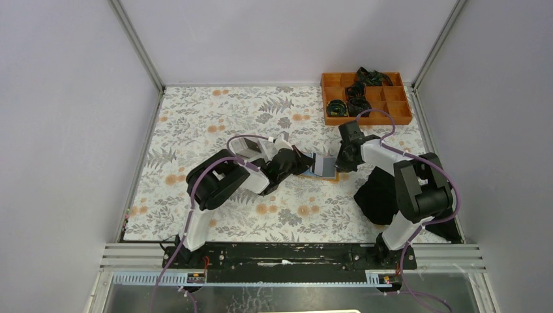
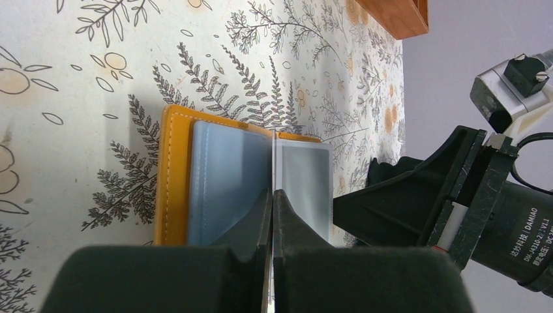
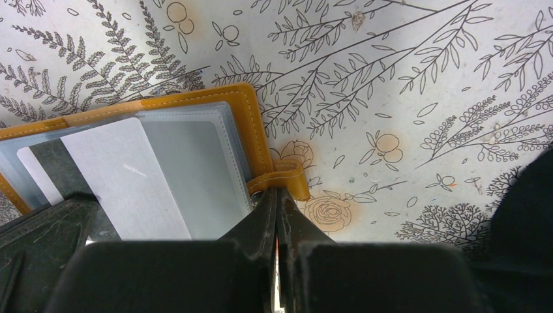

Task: Put the credit cards into the card holder
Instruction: Insert the credit card into the card holder.

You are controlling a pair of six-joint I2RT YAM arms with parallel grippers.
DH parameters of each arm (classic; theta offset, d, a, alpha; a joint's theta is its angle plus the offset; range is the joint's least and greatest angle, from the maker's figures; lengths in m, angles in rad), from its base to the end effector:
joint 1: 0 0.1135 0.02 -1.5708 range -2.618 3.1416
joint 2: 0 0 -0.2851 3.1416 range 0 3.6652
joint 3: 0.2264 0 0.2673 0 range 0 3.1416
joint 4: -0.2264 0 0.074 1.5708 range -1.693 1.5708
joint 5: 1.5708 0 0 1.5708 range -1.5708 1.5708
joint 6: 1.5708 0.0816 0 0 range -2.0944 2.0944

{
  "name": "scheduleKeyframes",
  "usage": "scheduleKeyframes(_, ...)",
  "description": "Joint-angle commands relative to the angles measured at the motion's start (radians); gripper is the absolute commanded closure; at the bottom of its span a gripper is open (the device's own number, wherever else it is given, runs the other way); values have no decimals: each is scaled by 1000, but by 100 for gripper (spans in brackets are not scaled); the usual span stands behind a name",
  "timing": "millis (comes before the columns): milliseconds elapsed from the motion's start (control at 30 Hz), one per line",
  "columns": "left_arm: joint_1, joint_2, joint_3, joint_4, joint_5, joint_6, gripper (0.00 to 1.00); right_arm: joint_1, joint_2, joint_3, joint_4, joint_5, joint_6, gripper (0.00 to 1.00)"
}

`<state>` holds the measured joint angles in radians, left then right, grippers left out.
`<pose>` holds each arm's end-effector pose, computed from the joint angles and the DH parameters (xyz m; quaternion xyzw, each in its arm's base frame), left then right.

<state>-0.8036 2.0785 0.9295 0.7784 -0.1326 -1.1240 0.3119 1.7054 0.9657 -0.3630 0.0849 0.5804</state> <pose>0.3301 -0.3268 0.0935 -0.1683 0.8070 -0.4316 0.3663 0.3459 0.1042 0.1262 0.1398 0.9618 0.0627 0.2268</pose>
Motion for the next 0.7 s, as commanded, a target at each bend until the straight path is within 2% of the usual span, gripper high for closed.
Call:
scheduleKeyframes(0,-13,24,2,12,-12,10,100,24,102,-54,-32,-31,-12,100)
scheduleKeyframes(600,-40,-25,-23,-98,-95,94,100,24,114,-40,-60,-25,-13,100)
scheduleKeyframes(667,-40,-35,-36,-104,-106,101,100,23,114,-43,-62,-23,-13,96)
